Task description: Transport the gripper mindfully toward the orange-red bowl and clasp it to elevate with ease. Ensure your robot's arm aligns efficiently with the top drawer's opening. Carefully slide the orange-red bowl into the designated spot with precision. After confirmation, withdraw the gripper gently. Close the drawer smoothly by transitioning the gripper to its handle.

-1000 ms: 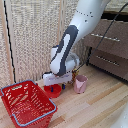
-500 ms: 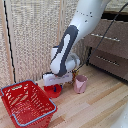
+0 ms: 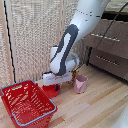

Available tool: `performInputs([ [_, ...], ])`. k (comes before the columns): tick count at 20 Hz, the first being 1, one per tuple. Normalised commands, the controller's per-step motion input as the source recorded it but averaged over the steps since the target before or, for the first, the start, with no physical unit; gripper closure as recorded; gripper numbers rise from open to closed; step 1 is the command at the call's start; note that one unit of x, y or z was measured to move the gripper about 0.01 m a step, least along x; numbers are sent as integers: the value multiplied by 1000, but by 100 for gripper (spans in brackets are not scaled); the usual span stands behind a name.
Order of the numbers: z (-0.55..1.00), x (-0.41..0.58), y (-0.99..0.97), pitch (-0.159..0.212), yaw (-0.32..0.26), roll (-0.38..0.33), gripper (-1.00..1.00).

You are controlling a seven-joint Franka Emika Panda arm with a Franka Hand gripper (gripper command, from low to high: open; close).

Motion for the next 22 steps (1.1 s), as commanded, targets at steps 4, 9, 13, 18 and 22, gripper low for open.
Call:
performInputs([
  [4, 457, 0, -164, 0, 0, 22, 100],
  [9, 714, 0, -158, -8, 0, 7, 100],
  [13, 706, 0, -110, -9, 0, 0, 100],
  [18, 658, 31, -65, 1, 0, 0, 100],
  [22, 647, 176, -38, 16, 0, 0, 100],
])
